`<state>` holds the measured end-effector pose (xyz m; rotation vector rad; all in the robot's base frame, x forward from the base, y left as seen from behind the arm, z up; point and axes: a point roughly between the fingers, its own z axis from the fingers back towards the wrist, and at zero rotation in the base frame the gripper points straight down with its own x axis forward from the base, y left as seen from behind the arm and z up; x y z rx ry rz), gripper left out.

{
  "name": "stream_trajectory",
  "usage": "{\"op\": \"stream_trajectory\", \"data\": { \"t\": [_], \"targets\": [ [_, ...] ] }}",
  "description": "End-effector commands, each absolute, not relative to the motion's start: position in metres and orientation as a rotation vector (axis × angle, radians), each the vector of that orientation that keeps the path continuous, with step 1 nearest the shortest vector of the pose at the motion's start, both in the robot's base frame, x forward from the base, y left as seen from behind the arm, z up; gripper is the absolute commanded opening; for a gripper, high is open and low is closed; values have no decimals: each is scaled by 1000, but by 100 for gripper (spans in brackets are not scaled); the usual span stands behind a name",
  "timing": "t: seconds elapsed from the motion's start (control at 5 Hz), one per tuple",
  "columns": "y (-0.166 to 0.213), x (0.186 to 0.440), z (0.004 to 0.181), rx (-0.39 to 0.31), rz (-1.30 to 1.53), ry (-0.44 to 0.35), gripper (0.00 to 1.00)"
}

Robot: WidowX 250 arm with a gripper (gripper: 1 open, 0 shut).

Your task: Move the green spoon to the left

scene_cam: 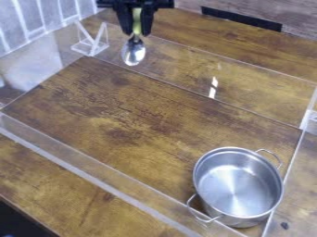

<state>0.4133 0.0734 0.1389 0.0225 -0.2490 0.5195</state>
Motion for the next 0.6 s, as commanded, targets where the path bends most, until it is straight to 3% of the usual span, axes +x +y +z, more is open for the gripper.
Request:
{"op": "stream_trajectory", "data": {
  "t": [0.0,0.4],
  "targets": [
    [82,410,153,8,580,-315,0],
    [107,378,134,47,592,-308,0]
  ]
}}
